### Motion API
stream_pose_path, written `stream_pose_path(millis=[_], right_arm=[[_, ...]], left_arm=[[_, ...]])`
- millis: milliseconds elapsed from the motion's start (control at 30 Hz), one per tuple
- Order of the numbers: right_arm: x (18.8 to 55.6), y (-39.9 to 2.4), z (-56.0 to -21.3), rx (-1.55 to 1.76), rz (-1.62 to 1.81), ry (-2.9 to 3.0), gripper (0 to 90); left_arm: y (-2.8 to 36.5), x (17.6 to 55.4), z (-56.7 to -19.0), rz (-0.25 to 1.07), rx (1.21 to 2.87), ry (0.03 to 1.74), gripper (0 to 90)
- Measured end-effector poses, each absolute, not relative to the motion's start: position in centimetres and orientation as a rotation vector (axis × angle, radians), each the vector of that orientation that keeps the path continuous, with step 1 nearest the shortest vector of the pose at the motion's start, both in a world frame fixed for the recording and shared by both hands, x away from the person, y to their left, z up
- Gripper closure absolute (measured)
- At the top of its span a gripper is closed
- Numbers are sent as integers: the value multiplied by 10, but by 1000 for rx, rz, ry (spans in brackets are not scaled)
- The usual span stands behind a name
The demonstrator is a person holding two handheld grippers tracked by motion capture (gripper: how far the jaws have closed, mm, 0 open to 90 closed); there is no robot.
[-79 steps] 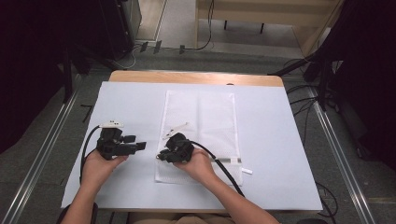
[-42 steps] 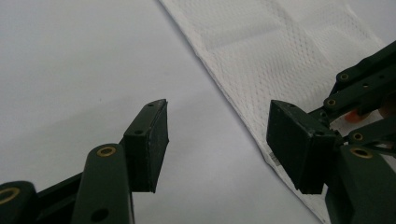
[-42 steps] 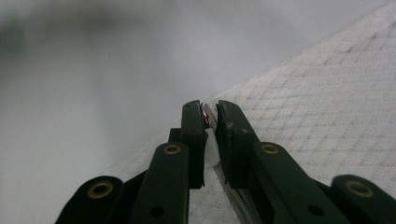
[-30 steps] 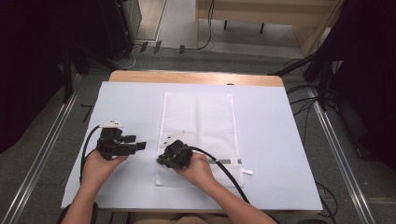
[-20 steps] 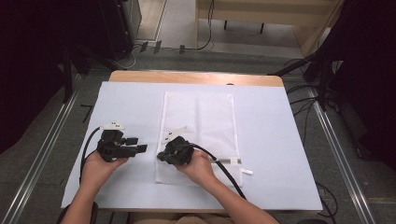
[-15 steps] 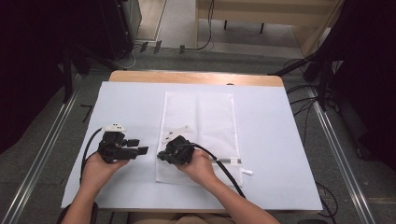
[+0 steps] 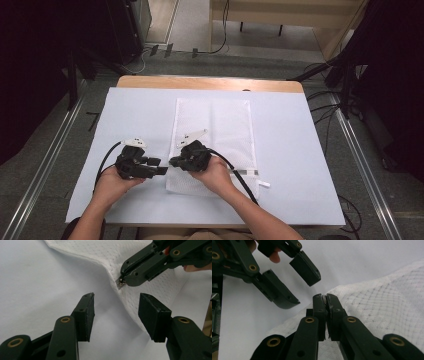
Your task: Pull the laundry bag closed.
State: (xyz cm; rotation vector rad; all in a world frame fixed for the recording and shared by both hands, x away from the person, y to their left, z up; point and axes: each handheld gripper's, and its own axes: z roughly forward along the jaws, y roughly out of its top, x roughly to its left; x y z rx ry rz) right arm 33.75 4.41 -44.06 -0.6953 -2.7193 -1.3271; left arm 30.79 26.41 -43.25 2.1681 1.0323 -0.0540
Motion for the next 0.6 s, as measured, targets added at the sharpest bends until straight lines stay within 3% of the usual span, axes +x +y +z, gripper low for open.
stream_pose_path(millis=[600], right_arm=[[336,44,-430,-665,-1352,-2710,886]], left_arm=[[248,316,-441,-116,2203,1018,592]])
